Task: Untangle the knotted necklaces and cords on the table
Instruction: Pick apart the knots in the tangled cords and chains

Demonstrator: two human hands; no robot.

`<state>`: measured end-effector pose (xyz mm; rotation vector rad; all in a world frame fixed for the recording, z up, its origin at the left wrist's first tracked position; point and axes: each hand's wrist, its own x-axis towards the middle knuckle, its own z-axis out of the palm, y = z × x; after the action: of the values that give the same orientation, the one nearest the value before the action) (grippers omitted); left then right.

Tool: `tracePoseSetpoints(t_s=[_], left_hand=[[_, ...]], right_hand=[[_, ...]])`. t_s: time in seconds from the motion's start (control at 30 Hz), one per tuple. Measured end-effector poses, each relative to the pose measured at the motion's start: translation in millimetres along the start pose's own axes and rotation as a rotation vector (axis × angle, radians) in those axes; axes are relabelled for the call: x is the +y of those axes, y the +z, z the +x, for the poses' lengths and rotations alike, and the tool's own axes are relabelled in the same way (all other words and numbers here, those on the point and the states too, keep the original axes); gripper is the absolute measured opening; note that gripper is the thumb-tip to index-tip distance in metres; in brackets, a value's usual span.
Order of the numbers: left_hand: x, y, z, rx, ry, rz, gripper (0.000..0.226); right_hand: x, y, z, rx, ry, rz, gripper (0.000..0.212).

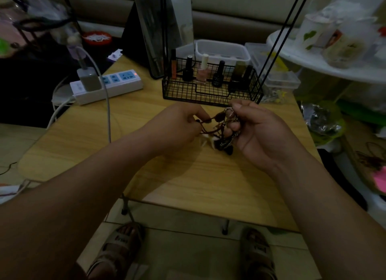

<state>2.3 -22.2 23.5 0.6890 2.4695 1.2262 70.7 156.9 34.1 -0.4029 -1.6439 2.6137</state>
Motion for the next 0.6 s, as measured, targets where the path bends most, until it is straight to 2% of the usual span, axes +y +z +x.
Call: tracePoseSetpoints(t_s=[0.1, 0.23, 0.3, 0.37, 0.43, 0.6], left_hand=[[1.8, 0.8, -2.2, -0.086, 0.035, -0.100, 0.025], [3.7, 2.5, -4.0, -0.182, 0.063, -0.178, 0.009], [3.2, 4.0, -3.6, -0.179, 0.062, -0.186, 0.003], [3.0, 3.8, -2.7, -0.168, 0.043, -0.252, 0.007], [3.2, 1.2, -0.1, -0.130, 0.005, -0.373, 0.011], [5.2, -10.2, 3.7, -0.011, -0.083, -0.732, 0.016]], right_hand=[[1.1, 1.9, 0.0, -0.011, 0.017, 0.034, 0.013], [0.7, 3.1, 0.4, -0.008, 0.036, 0.085, 0.012], [-0.2, 2.3, 1.5, -0.014, 0.033, 0.088, 0.012], [-0.8, 0.0, 2.4, -0.031, 0.028, 0.078, 0.015], [-1.2, -2.6, 3.4, -0.029, 0.026, 0.043, 0.018], [3.2, -6.0, 3.9, 0.057, 0.027, -0.220, 0.006]])
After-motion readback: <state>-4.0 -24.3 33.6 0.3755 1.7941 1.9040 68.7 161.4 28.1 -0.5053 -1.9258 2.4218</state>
